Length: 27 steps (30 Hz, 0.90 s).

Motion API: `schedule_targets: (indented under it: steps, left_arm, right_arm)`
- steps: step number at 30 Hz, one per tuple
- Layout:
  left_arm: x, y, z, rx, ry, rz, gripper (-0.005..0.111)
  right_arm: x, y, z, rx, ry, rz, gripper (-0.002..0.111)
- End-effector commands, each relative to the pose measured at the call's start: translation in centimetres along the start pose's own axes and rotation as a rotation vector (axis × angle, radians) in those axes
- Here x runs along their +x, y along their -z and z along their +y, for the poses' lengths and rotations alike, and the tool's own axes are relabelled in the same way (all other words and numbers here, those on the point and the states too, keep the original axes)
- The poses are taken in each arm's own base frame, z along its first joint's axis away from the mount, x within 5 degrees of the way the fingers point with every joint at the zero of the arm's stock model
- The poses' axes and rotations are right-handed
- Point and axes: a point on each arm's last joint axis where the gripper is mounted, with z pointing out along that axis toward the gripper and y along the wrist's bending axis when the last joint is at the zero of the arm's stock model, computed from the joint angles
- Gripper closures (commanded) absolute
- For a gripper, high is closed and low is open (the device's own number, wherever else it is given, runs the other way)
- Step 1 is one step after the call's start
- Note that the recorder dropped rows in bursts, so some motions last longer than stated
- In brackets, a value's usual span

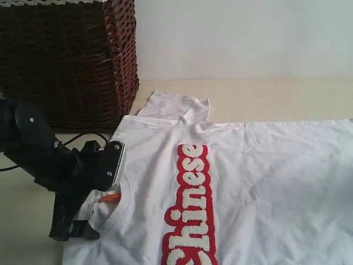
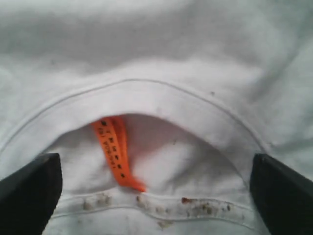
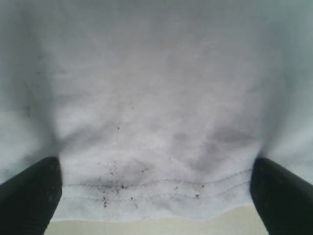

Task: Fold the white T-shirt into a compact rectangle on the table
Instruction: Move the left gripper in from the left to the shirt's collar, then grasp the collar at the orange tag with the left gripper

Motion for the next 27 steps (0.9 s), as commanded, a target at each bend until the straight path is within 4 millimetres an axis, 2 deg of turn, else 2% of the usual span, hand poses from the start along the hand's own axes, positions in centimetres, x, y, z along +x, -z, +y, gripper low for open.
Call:
schedule_targets:
  steps: [1, 3, 8, 11, 15, 23, 27]
  left_arm:
    - [-0.8, 0.5, 1.7, -0.064, 0.005, -0.011, 0.003]
    - [-1.3, 1.0, 2.1, -0.018, 0.027, -0.031, 0.003]
    - [-2.7, 3.3, 2.1, 0.238, 0.128, -0.03, 0.003]
    - [-3.4, 3.8, 3.5, 0.179, 0.093, -0.063, 0.003]
    - [-3.1, 2.7, 4.4, 0.162, 0.063, -0.042, 0.003]
    - [-1.5, 0.1, 4.1, 0.227, 0.045, 0.079, 0.003]
    - [-1.4, -0.1, 4.0, 0.237, 0.047, 0.082, 0.003]
  right_arm:
    - [0.0, -0.4, 0.1, -0.028, 0.021, -0.011, 0.004]
    - [0.0, -0.4, 0.2, -0.033, 0.021, -0.015, 0.004]
    - [0.0, -0.4, 0.2, -0.036, 0.022, -0.014, 0.004]
    - [0.0, -0.4, 0.2, -0.036, 0.022, -0.014, 0.004]
    - [0.0, -0.4, 0.2, -0.036, 0.022, -0.014, 0.004]
    - [-0.1, -0.4, 0.2, -0.034, 0.019, -0.018, 0.004]
    - [-0.1, -0.4, 0.2, -0.034, 0.019, -0.018, 0.004]
